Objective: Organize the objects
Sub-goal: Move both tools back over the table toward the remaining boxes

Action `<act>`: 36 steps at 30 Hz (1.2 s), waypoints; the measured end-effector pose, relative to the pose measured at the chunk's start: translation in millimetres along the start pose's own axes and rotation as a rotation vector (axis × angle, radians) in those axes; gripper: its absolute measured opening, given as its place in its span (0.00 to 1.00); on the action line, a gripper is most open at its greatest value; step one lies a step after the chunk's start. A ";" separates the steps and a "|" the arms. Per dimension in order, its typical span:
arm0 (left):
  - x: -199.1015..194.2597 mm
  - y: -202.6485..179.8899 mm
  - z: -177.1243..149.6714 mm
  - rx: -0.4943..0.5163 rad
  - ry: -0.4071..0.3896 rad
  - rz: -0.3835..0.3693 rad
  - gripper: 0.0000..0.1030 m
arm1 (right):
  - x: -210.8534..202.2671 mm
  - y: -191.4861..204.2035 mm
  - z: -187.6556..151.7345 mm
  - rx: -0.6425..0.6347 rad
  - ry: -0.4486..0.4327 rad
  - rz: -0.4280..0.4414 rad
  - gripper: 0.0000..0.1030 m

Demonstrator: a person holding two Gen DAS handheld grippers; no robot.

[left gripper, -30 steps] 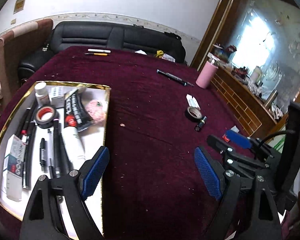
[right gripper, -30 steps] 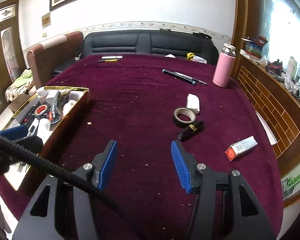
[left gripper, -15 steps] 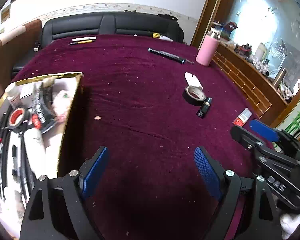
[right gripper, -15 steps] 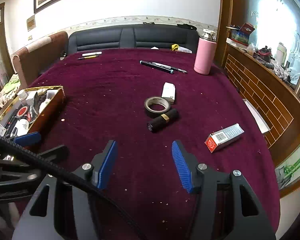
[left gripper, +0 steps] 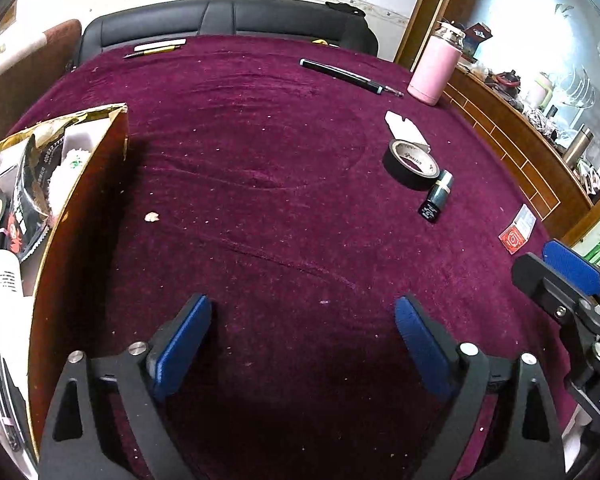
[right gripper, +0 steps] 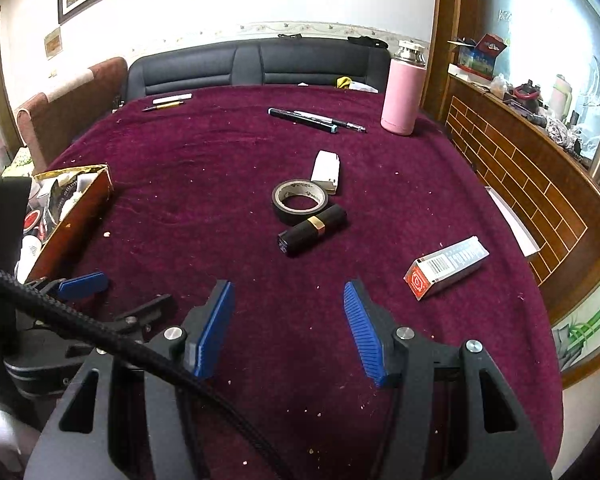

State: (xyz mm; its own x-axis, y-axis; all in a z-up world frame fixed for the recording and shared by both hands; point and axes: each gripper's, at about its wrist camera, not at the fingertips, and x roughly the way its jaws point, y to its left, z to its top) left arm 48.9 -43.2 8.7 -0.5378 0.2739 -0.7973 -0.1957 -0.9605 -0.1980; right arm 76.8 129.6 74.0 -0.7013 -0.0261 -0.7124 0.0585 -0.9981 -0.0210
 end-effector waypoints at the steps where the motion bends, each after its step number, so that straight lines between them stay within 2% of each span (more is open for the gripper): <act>1: 0.9 -1.9 -1.0 0.011 -0.001 0.001 0.95 | 1.0 0.4 -0.2 -0.001 0.003 0.000 0.55; 18: 17.3 -21.6 1.5 0.106 0.045 0.110 0.98 | 14.5 8.3 -2.1 -0.017 0.043 -0.006 0.54; 36: 20.1 -24.5 1.7 0.133 0.058 0.141 0.98 | 15.8 4.7 0.7 -0.014 0.050 0.013 0.54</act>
State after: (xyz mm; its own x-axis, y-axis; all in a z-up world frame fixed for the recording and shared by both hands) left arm 41.4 -14.1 -1.6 -0.5204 0.1302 -0.8439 -0.2303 -0.9731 -0.0081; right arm 65.6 124.4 63.1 -0.6641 -0.0354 -0.7468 0.0771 -0.9968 -0.0212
